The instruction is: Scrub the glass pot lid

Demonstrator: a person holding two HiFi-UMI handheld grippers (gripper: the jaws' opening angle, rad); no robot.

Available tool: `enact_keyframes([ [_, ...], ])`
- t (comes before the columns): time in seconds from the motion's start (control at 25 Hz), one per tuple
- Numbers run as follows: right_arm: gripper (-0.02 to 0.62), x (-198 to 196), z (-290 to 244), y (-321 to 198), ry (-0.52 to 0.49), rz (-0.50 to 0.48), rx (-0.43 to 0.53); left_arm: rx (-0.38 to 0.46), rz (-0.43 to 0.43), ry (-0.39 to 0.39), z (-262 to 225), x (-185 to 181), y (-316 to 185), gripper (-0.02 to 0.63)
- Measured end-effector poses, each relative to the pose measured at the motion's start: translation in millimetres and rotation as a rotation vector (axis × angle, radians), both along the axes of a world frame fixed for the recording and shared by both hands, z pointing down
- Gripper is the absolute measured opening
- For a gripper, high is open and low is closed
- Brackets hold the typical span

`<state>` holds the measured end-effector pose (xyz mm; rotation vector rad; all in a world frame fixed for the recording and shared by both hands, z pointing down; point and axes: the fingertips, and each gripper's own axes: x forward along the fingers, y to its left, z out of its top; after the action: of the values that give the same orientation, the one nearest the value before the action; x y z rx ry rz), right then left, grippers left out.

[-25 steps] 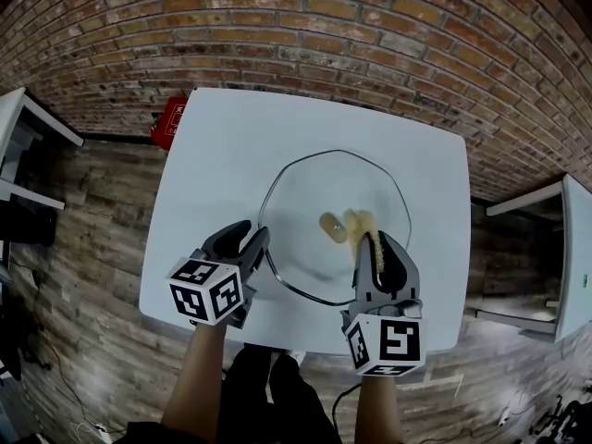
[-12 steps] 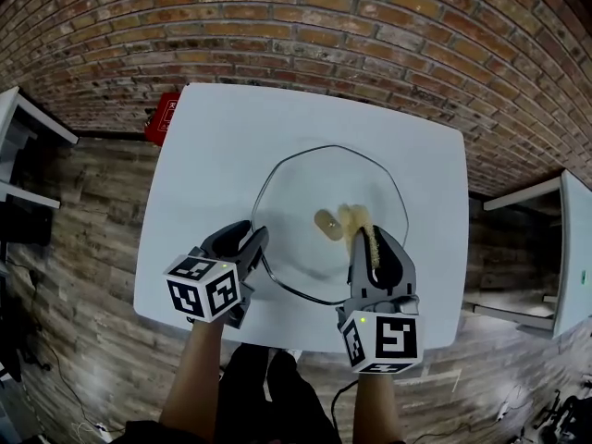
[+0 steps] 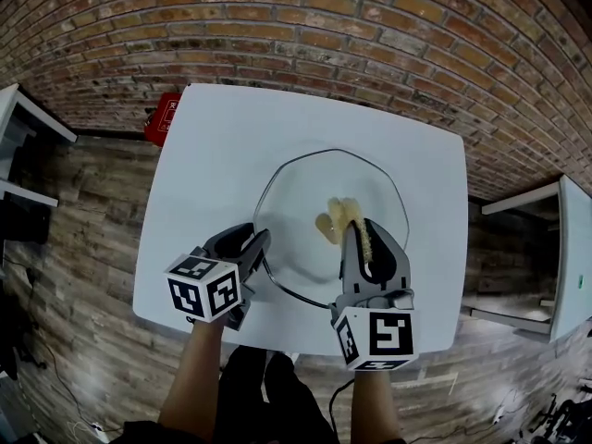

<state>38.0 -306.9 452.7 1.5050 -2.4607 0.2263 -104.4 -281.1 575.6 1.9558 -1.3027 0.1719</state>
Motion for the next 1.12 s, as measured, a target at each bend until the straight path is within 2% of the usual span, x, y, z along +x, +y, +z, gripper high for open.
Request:
enact_keyframes([
  [0.4, 0.058, -64.4, -3.6, -20.0, -0.016, -0.099, -0.006, 0.001, 0.008, -0.003, -1.0, 0.5, -2.9, 0.133],
  [0.64, 0.058, -102.5, 15.2, -28.3, 0.014, -0.173, -0.071, 0.001, 0.005, 0.003, -2.4, -0.9, -0.7, 0.133],
  [0.92, 0.058, -102.4, 46.9, -40.0, 0.084, -0.178, -0.171, -0.006, 0.005, -0.004, -1.6, -4.3, -2.4, 0.133],
  [1.12, 0.058, -88.3, 72.1, -47.4, 0.18, -0.143, -0.235, -0.003, 0.002, -0.01, -2.4, -3.1, -3.4, 0.133],
])
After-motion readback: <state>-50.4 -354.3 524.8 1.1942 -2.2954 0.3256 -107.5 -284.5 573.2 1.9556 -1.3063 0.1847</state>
